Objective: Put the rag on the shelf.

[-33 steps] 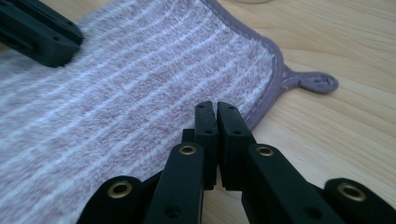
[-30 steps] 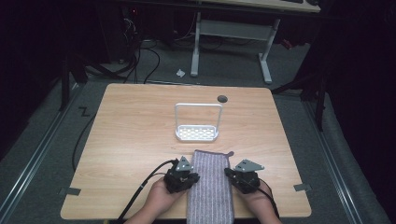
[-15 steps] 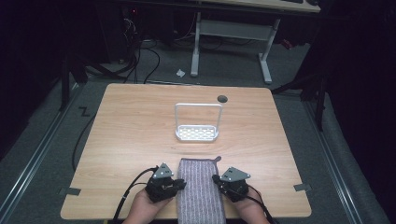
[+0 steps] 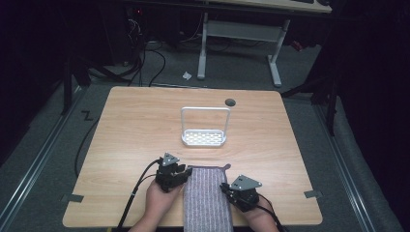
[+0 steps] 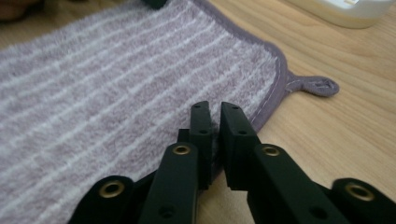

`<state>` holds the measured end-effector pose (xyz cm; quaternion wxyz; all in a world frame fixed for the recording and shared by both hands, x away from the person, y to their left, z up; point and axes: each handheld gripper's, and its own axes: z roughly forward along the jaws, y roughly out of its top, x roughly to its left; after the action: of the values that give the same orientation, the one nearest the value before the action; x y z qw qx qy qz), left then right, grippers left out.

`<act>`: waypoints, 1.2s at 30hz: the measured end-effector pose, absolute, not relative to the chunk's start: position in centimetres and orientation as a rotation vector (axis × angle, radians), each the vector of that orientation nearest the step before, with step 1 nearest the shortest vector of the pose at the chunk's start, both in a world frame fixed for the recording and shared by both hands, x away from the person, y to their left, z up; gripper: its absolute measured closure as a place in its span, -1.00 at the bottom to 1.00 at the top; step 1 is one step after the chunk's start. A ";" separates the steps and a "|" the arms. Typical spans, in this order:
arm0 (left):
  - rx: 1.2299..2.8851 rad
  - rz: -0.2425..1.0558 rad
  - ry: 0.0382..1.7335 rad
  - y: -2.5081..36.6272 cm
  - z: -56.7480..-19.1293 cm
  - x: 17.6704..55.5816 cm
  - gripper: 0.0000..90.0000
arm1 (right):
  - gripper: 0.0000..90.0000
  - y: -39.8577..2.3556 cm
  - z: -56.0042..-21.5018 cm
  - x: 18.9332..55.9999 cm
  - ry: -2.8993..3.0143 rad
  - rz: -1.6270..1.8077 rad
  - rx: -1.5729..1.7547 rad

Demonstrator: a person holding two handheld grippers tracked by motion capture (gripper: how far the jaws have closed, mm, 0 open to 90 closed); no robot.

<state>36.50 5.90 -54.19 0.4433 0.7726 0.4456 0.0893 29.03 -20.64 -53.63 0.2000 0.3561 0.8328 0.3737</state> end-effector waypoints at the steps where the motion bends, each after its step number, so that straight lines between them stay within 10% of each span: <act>1: 1.917 0.226 1.102 5.8 -54.2 36.4 0.44 | 0.78 -20.7 -53.5 29.2 2.317 1.055 1.005; 12: 1.923 0.221 1.092 5.4 -54.3 35.9 0.65 | 0.03 -20.3 -53.5 34.7 2.230 1.033 1.318; 24: 1.942 0.254 1.096 4.8 -54.3 35.5 0.85 | 0.76 -19.4 -54.0 33.8 2.239 1.050 1.222; 36: 1.832 0.383 0.988 4.7 -52.6 33.8 0.90 | 0.81 -19.2 -52.8 31.9 2.081 1.128 1.102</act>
<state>33.78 4.71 -52.60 0.4905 0.7542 0.4069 0.1579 31.88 -19.24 -52.85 0.2623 0.4075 0.7691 0.4168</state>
